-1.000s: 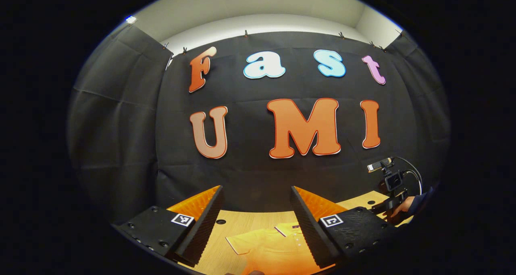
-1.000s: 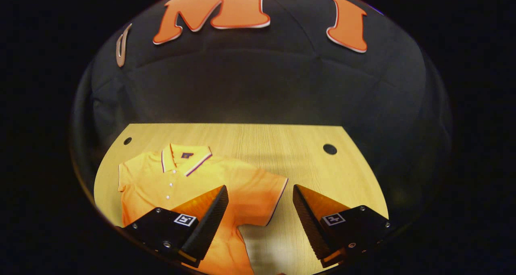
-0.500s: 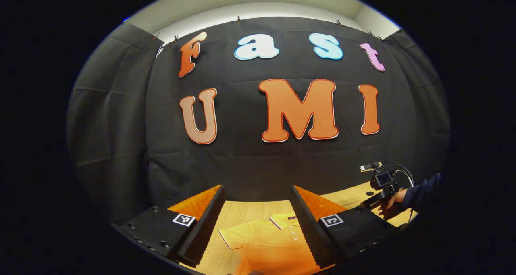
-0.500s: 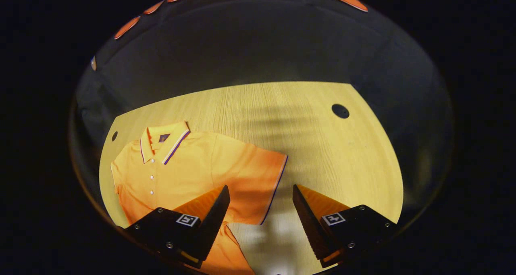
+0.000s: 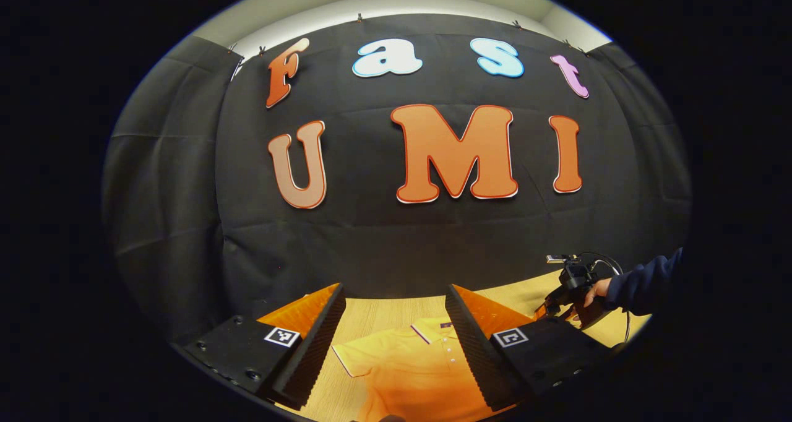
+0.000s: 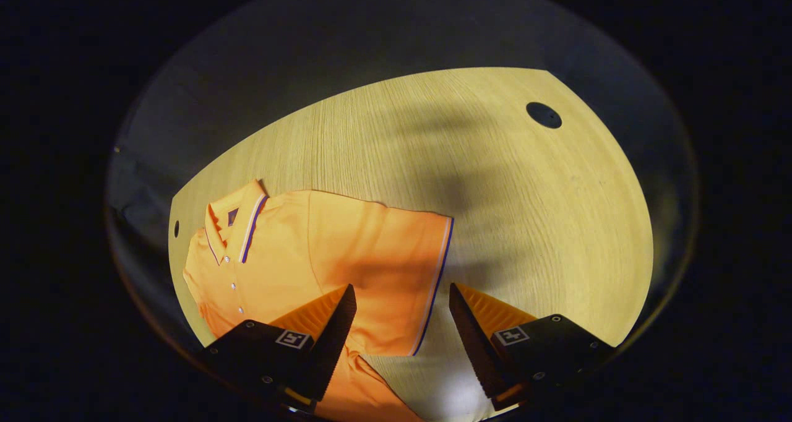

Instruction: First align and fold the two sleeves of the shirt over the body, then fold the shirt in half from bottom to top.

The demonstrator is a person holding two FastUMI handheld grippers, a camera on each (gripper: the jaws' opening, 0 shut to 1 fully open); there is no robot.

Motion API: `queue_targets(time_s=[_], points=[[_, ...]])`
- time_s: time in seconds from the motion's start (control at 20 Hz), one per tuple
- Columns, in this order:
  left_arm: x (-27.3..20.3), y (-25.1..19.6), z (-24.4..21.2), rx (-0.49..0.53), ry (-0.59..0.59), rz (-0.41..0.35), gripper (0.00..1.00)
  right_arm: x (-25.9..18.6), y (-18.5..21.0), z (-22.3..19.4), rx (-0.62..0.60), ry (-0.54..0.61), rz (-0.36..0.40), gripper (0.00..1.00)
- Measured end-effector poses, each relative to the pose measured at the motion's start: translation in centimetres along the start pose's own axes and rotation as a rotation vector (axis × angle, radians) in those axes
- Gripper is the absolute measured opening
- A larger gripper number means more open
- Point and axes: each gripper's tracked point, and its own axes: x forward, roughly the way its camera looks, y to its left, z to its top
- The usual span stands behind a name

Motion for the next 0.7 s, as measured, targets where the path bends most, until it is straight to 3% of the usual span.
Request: queue_targets(time_s=[0.2,0.25,0.3,0.4,0.45,0.5,0.6,0.65,0.7], points=[[0.2,0.1,-0.5,0.007,0.020,0.001,0.98,1.0,0.4,0.2,0.019,0.007,-0.010,0.87],[0.2,0.2,-0.4,0.006,0.019,0.004,0.98,1.1,0.4,0.3,0.015,0.012,-0.023,0.78],[0.3,0.3,-0.4,0.006,0.021,0.006,0.97,1.0,0.3,0.3,0.014,0.016,-0.039,0.86],[0.5,0.5,-0.8,-0.002,0.031,0.007,0.98,1.2,-0.2,0.2,0.010,0.027,-0.086,0.83],[0.4,0.4,-1.1,-0.008,0.038,0.007,0.98,1.4,-0.5,0.2,0.021,0.029,-0.127,0.76],[0.5,0.5,-1.2,-0.015,0.043,0.006,0.98,1.5,-0.6,0.2,0.023,0.022,-0.175,0.75],[0.6,0.8,-1.3,-0.025,0.047,0.010,0.98,1.3,0.1,0.1,0.019,0.023,-0.187,0.66],[0.6,1.0,-1.4,-0.025,0.051,0.018,0.98,1.7,0.5,0.2,0.003,0.017,-0.179,0.55],[0.4,1.1,-1.2,-0.026,0.042,0.021,0.98,1.4,0.4,0.2,-0.029,0.008,-0.168,0.51]])
